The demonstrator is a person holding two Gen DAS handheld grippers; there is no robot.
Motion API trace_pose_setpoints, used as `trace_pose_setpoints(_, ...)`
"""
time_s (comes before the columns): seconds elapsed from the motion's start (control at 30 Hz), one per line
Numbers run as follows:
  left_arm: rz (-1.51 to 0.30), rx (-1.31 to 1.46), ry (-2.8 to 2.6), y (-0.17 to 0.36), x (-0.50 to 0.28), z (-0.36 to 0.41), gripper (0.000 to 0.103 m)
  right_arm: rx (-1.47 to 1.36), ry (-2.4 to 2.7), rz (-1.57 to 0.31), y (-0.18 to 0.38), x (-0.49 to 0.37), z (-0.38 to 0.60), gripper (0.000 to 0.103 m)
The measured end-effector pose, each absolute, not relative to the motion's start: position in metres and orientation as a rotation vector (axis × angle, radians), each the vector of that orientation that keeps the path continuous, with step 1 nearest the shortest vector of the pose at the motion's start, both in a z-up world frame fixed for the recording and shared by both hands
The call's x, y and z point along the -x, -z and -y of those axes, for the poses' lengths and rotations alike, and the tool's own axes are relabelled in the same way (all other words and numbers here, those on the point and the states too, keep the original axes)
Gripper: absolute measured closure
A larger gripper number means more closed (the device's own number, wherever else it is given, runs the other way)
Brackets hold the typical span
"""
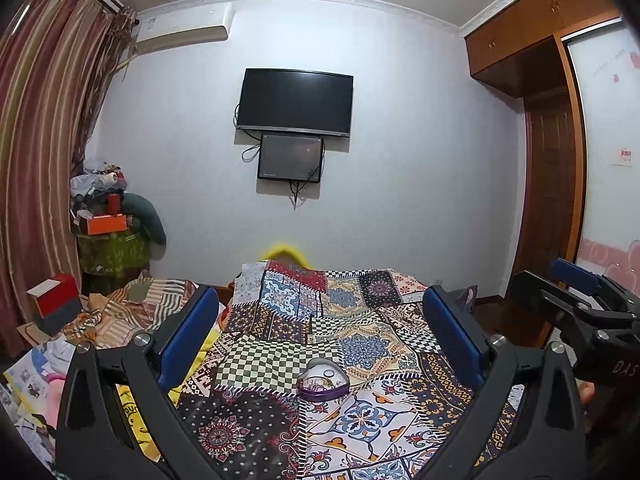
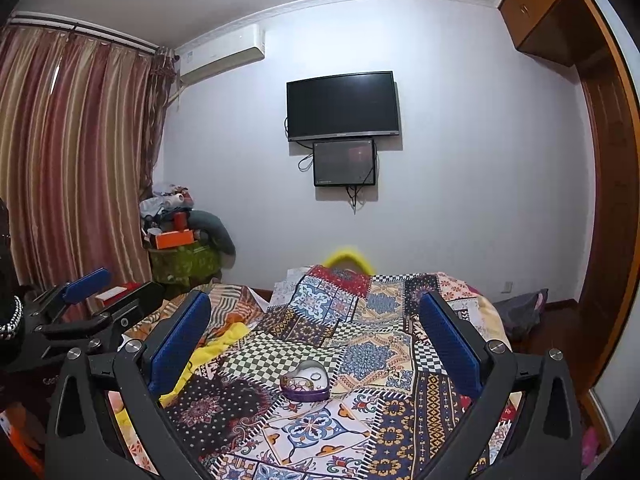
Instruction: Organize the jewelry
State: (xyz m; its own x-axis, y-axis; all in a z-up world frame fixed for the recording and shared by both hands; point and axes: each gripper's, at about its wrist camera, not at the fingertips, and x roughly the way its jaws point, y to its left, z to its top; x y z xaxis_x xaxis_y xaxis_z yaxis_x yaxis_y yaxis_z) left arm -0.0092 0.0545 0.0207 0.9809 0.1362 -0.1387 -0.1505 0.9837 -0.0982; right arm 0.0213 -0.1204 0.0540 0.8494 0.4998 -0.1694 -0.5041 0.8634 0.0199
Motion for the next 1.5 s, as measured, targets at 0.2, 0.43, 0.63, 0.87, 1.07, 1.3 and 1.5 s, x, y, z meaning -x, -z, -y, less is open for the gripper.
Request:
trace_pose_setpoints(0.2, -0.139, 0.108, -0.141, -0.0206, 0.0068, -0.0559, 0.001, 0.014, -0.527, -0.179, -0.055, -0.0221, 0.1244, 0.0)
trace_pose_setpoints(0.43, -0.138, 0.102, -0.132, -0.021, 0.0068, -0.0542, 0.001, 0.004, -0.527, -0.19, -0.0539, -0.0243, 0.1264, 0.0)
trace_pose_setpoints(0.63, -0.135, 0.094, -0.119, -0.0229, 0.0074, -0.0511, 0.001, -0.003, -0.53, -0.193, -0.054, -0.0247, 0.1276, 0.0)
trace_pose_setpoints(0.87, -0.139, 0.096, -0.105, -0.0228, 0.0057, -0.0501, 0.001, -0.004, -0.526, -0.193, -0.0544, -0.0255, 0.1283, 0.0)
trace_pose_setpoints(1.07, -0.151, 0.105, -0.1, -0.0214, 0.0046, -0.0524, 0.001, -0.004, -0.525, -0.197, -0.0535, -0.0258, 0.1287, 0.0)
trace_pose_setpoints(1.3, -0.153, 0.098, -0.09, -0.0189, 0.0042, -0.0491, 0.001, 0.001, -0.523, -0.202, -0.0526, -0.0266, 0.1281, 0.0)
trace_pose_setpoints(1.5, -0.161, 0.095, -0.087, -0.0167, 0.001, -0.0504, 0.001, 0.006, -0.518, -0.205, -0.0523, -0.0268, 0.1258, 0.0)
